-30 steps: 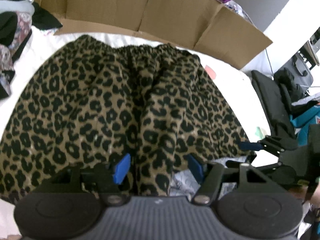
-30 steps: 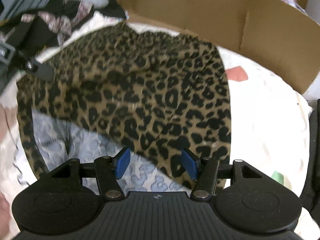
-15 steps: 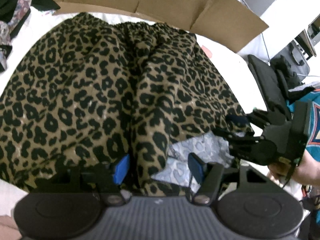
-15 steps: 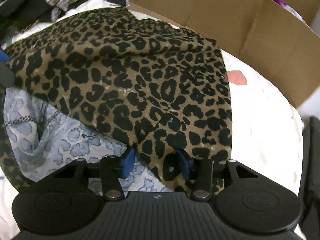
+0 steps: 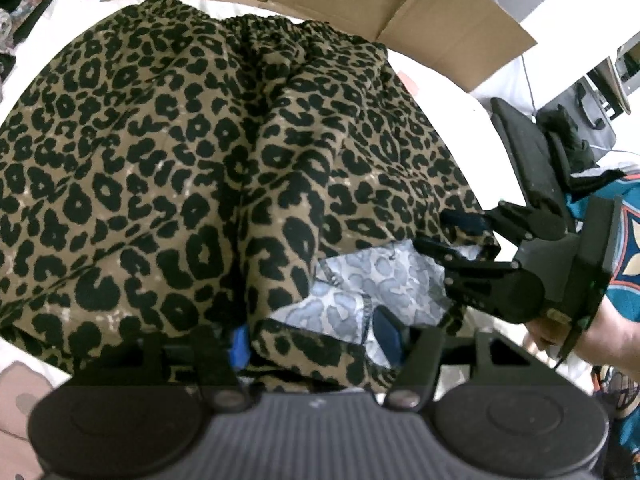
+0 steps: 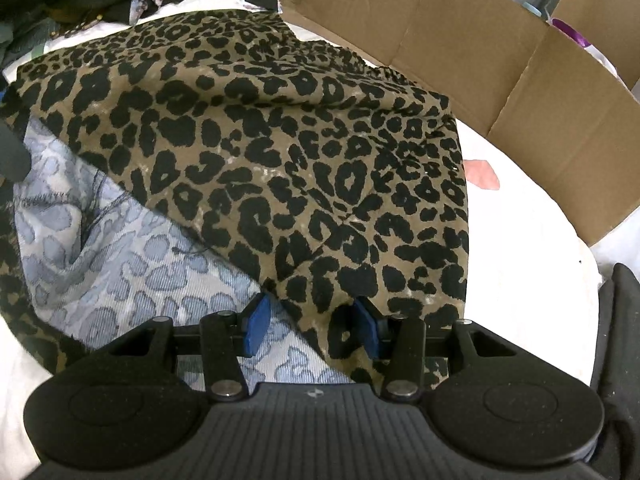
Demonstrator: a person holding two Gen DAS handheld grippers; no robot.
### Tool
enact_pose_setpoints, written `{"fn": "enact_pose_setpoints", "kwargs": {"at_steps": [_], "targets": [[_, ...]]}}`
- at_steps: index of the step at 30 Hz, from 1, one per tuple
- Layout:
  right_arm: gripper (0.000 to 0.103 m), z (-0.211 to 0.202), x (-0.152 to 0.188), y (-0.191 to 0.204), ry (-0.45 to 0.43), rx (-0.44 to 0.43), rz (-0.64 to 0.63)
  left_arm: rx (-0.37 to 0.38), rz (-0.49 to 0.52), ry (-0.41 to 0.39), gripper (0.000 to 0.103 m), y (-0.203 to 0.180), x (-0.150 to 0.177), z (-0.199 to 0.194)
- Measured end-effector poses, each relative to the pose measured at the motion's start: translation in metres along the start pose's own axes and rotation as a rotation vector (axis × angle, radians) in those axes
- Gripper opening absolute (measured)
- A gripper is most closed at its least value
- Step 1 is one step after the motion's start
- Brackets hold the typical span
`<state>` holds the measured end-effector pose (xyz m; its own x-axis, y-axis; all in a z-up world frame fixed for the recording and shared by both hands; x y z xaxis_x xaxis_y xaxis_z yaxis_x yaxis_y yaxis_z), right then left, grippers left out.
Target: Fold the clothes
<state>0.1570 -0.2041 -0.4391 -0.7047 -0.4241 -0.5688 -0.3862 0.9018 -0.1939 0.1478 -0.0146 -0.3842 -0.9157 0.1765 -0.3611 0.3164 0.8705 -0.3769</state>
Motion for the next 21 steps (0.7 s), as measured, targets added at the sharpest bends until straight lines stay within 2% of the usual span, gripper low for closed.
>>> {"fn": "enact_pose_setpoints", "kwargs": {"at_steps": [2,3,5,9,14,21], "targets": [[0.051,0.001,-0.001,0.0,-0.012,-0.001,-0.005,-0.001,0.004,-0.003,0.063,-0.001,0.001,0.0],[0.043,0.001,-0.001,0.0,-0.018,-0.002,-0.011,-0.001,0.005,-0.003,0.063,0.0,0.001,-0.001],[0.034,-0.005,-0.003,0.002,-0.027,0.015,-0.023,0.001,0.004,-0.005,0.063,0.001,0.002,-0.002],[0.033,-0.023,-0.003,-0.006,-0.073,0.07,-0.002,0.0,-0.003,-0.008,0.063,0.004,0.004,-0.003],[0.033,-0.018,0.007,-0.016,-0.034,0.094,0.007,0.0,-0.003,-0.007,0.063,0.006,0.003,-0.002],[0.033,-0.011,-0.002,0.007,-0.061,0.069,-0.055,0.001,-0.011,-0.007,0.06,0.008,0.003,-0.001]]}}
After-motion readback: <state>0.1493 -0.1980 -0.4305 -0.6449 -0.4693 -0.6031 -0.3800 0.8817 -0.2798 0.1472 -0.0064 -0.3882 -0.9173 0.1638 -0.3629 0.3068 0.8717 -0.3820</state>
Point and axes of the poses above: each gripper's, at about its wrist camera, not at the fingertips, and z roughly the way its jaws point, y to its left, x to its underside, the point moved 4 cm from there along z, roughly the way its jaws point, and after that the axes turned 3 degrees about z, right-handed, at the moved point
